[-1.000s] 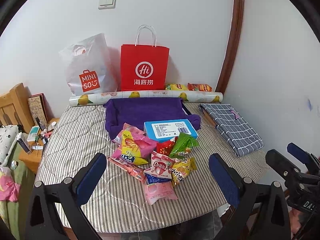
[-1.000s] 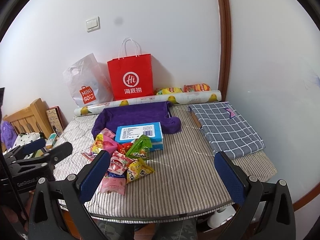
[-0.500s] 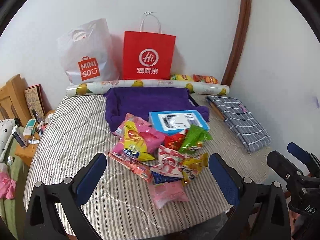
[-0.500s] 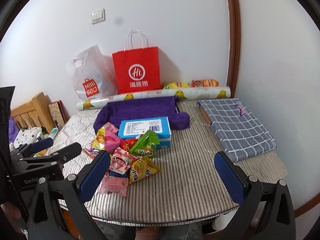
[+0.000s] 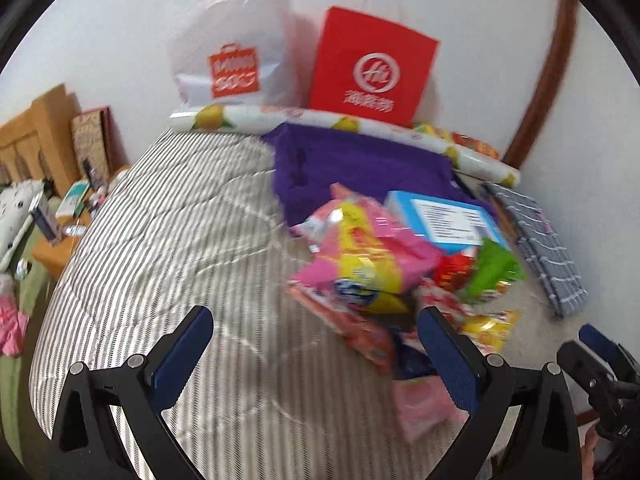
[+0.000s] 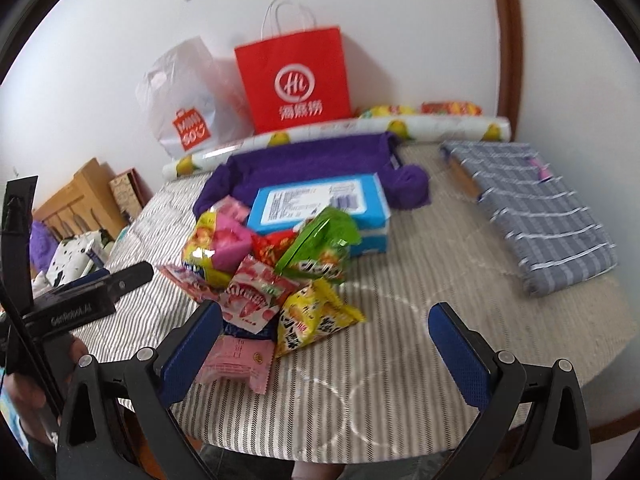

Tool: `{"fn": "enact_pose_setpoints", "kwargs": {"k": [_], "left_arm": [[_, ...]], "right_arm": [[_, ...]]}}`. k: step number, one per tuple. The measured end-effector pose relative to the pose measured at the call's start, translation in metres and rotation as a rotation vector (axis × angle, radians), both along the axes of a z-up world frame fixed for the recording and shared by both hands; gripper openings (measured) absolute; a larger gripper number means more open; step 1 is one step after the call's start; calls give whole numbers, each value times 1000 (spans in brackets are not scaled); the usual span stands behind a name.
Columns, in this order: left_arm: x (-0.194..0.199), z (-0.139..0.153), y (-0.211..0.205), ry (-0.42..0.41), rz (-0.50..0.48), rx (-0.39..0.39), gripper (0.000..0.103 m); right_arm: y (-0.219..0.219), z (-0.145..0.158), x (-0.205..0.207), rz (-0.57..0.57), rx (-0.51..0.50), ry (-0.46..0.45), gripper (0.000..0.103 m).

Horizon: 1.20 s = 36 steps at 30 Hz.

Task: Organize snacks
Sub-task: 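Lower the right tool onto the yellow chip bag and close it while the left tool approaches the pink-and-yellow bag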

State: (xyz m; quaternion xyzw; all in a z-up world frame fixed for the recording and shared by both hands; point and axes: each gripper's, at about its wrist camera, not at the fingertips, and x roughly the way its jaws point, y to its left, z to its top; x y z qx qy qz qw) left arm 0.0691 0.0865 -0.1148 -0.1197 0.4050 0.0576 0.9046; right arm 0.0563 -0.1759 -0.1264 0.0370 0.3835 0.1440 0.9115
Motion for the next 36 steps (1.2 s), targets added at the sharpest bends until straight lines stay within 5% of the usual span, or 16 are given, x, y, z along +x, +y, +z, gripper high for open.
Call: {"fn": "enact_pose_setpoints", "kwargs": {"k": [23, 31, 36], "left_arm": [[36, -48, 22, 89, -42, -58, 102], [38, -56, 27, 102, -40, -64, 102], [38, -56, 31, 103, -31, -71, 102]], "right_arm": [[35, -62, 52, 5, -52, 161, 100], [42, -75, 61, -9, -49, 183, 94], [40, -74, 61, -25, -62, 159, 81]]}}
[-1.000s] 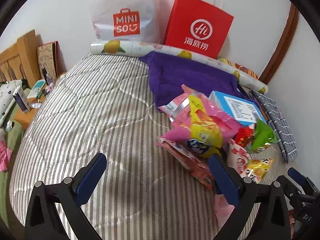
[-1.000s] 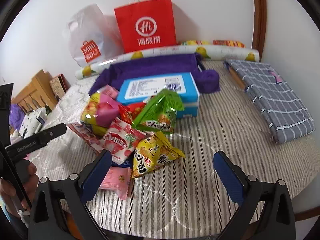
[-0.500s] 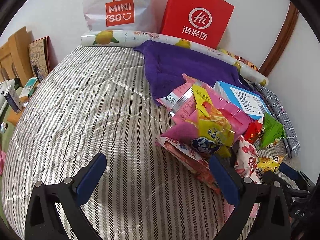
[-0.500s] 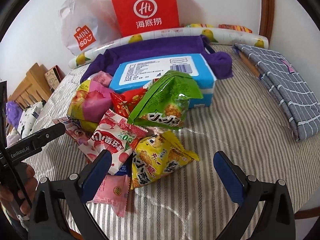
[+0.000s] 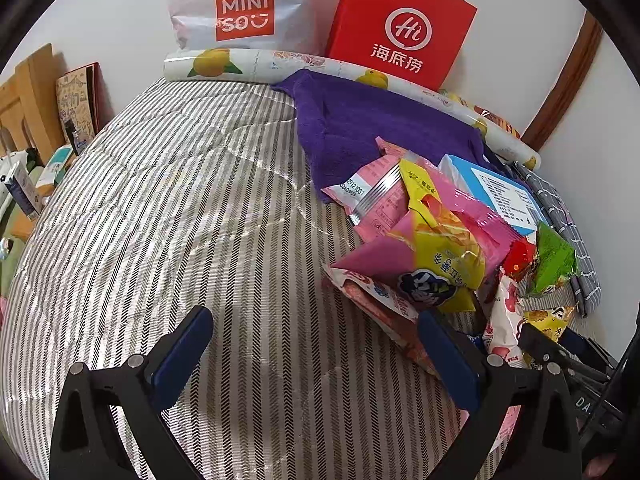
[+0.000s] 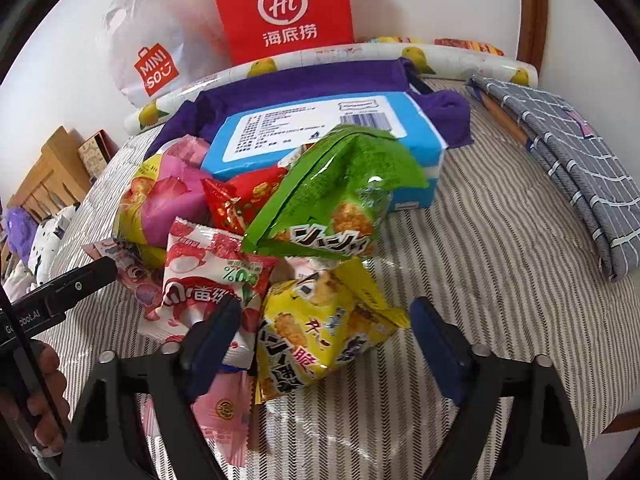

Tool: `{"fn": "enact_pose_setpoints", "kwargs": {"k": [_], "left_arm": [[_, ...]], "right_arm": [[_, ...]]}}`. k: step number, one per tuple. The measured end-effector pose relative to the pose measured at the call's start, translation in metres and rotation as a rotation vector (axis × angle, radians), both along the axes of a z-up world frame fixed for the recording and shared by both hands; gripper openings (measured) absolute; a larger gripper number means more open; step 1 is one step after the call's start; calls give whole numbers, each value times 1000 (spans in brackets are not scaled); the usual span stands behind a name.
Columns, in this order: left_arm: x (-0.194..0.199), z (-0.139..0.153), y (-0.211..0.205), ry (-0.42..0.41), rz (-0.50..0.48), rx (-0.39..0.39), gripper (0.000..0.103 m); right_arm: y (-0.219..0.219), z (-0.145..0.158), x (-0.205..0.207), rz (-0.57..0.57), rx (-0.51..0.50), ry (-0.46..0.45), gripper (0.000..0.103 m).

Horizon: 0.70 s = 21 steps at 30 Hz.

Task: Organize snacks
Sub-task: 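Lower the right tool onto the yellow chip bag and close it while the left tool approaches the pink-and-yellow bag, then close the left tool on the pink-and-yellow bag while the right tool lifts the yellow bag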

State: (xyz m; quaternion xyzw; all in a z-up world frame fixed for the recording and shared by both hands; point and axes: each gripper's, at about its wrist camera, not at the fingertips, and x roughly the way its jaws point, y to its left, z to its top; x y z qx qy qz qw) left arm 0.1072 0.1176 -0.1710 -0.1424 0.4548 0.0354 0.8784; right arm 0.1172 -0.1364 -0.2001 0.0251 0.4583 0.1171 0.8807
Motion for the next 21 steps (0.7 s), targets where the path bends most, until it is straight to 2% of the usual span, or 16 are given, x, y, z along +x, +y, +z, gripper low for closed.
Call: {"fn": "enact_pose_setpoints", "kwargs": {"k": [2, 6, 9, 16, 21], "left_arm": [[1, 0, 0, 2, 4, -4, 102], [0, 2, -3, 3, 1, -10, 102], [-2, 4, -7, 0, -5, 4, 102], [-6, 11, -10, -21, -5, 7, 102], [0, 12, -13, -18, -17, 6, 102]], "right_arm": [[-5, 0, 0, -9, 2, -7, 72], [-12, -1, 0, -7, 19, -2, 69], [-16, 1, -3, -8, -1, -14, 61], [-37, 6, -7, -36, 7, -34, 59], [-46, 3, -6, -54, -1, -16, 59]]}}
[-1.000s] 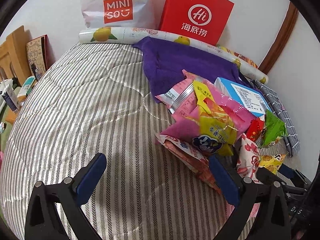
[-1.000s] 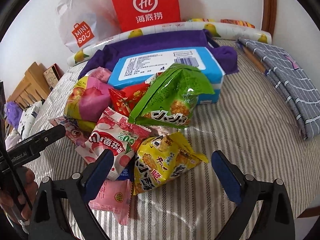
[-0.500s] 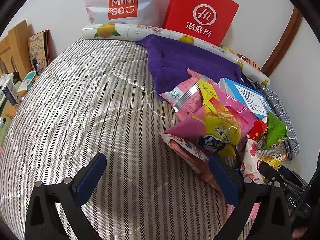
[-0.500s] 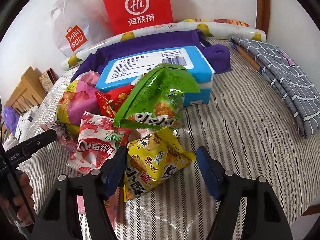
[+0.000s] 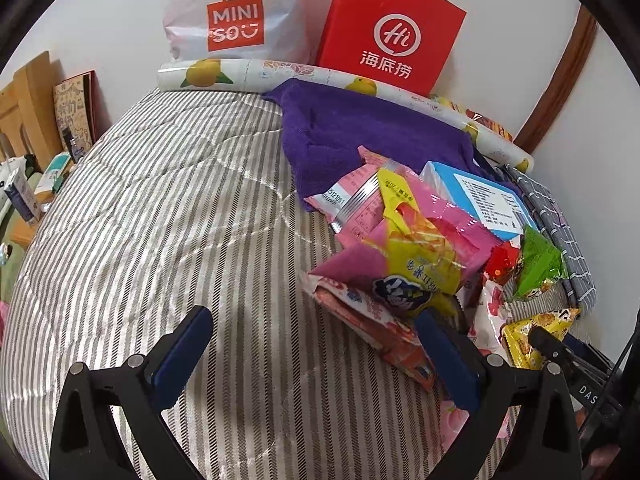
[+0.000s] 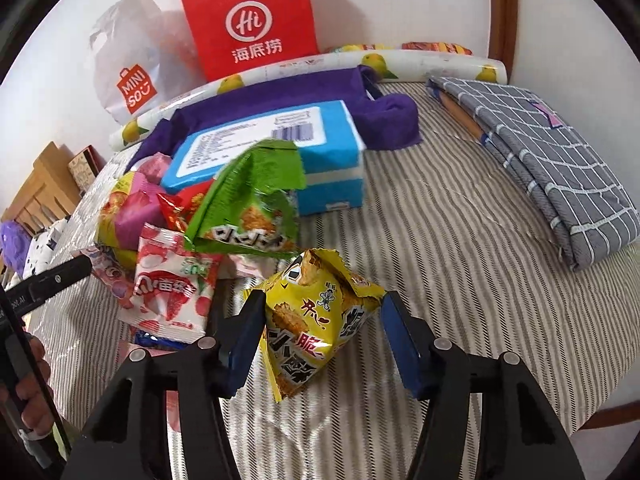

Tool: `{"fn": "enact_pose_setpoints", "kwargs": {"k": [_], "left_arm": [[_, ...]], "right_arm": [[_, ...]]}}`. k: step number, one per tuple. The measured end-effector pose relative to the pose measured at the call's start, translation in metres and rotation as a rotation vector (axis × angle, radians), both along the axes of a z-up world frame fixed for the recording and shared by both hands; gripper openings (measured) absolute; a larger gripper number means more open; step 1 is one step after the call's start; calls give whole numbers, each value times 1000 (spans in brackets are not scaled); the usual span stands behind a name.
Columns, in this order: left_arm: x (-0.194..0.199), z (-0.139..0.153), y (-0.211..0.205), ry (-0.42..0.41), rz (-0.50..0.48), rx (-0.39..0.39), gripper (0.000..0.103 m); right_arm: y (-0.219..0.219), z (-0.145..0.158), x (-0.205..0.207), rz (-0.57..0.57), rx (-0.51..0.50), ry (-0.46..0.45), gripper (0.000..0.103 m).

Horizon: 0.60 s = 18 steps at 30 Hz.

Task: Organize snacks
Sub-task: 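Close the left tool on the pink-and-yellow bag while the right tool lifts the yellow bag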

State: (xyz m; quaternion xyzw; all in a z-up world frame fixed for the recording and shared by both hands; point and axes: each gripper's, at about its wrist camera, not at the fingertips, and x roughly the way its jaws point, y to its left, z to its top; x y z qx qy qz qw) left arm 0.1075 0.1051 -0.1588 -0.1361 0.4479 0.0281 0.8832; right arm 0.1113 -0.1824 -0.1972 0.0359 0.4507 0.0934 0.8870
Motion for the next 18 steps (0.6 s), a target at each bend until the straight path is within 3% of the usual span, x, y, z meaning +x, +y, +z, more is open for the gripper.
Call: {"fn": "enact_pose_setpoints", "kwargs": {"k": [11, 18], "left_arm": [[26, 17, -12, -36, -118, 17, 102], [45, 8, -35, -7, -239, 59, 102]], "right_arm": [[0, -5, 3, -36, -27, 20, 61], [0, -5, 0, -64, -37, 27, 62]]}}
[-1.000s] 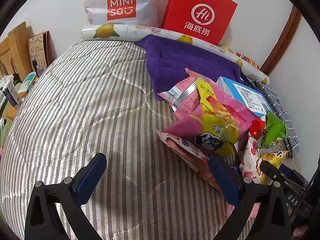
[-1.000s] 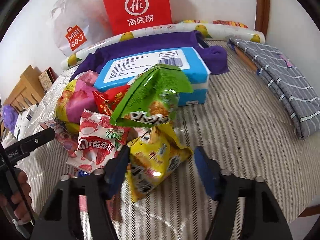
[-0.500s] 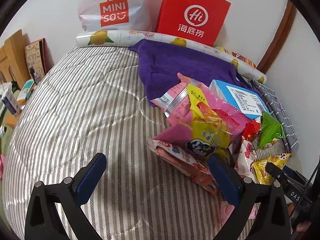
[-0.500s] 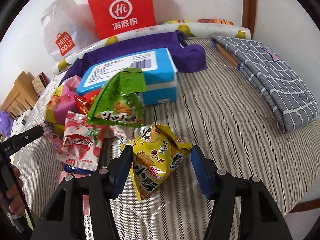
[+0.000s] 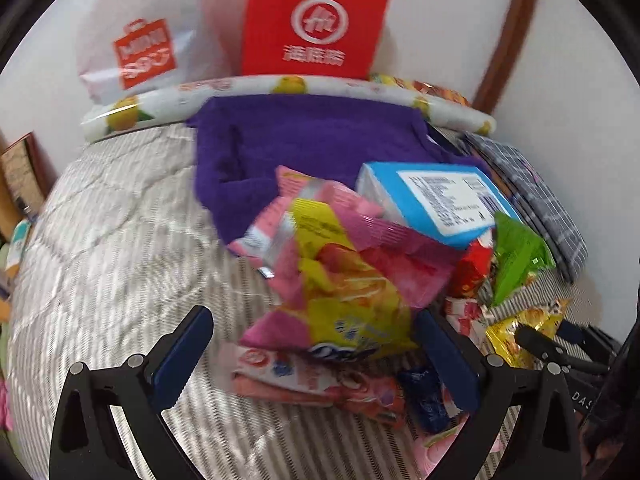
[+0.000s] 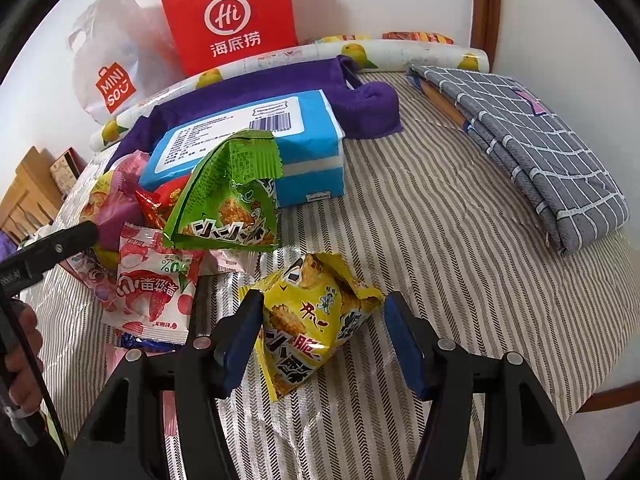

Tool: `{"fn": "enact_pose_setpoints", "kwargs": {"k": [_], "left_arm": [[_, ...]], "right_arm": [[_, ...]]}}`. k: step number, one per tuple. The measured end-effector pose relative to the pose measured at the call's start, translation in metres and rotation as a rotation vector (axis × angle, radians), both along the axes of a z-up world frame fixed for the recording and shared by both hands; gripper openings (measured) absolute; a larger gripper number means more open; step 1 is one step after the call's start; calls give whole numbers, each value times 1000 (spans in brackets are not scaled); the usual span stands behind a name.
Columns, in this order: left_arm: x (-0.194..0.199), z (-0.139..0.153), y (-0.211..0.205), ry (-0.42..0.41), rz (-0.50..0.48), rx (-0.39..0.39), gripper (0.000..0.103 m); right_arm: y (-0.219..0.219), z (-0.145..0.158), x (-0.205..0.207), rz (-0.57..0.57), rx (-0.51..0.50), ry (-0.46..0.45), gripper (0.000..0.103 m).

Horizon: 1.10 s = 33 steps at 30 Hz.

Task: Organize snacks
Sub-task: 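Close the left tool on the pink-and-yellow bag while the right tool lifts the yellow bag, then carry both bags over the purple towel and open the left tool to drop its bag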

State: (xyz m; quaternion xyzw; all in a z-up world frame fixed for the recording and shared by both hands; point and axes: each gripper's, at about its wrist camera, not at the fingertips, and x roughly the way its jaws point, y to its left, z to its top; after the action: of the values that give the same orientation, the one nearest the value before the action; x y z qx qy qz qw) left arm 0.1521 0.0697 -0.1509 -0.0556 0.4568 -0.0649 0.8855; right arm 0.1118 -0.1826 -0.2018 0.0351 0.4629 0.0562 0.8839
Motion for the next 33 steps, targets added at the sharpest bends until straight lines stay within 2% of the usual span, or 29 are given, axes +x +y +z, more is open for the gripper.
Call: {"fn": "enact_pose_setpoints", "kwargs": {"k": [4, 8, 13, 19, 25, 33], "left_arm": [[7, -10, -10, 26, -45, 44, 102], [12, -16, -12, 42, -66, 32, 102], [12, -13, -9, 30, -72, 4, 86], [7, 4, -4, 1, -71, 0, 82], [0, 34, 9, -46, -37, -34, 82], [-2, 64, 15, -85, -4, -34, 82]], "right_arm": [[1, -1, 0, -17, -5, -6, 62], [1, -1, 1, -32, 10, -10, 62], [3, 2, -3, -35, -6, -24, 57], [3, 16, -3, -36, -11, -56, 57], [1, 38, -8, -26, -5, -108, 57], [-13, 74, -12, -58, 22, -185, 57]]}}
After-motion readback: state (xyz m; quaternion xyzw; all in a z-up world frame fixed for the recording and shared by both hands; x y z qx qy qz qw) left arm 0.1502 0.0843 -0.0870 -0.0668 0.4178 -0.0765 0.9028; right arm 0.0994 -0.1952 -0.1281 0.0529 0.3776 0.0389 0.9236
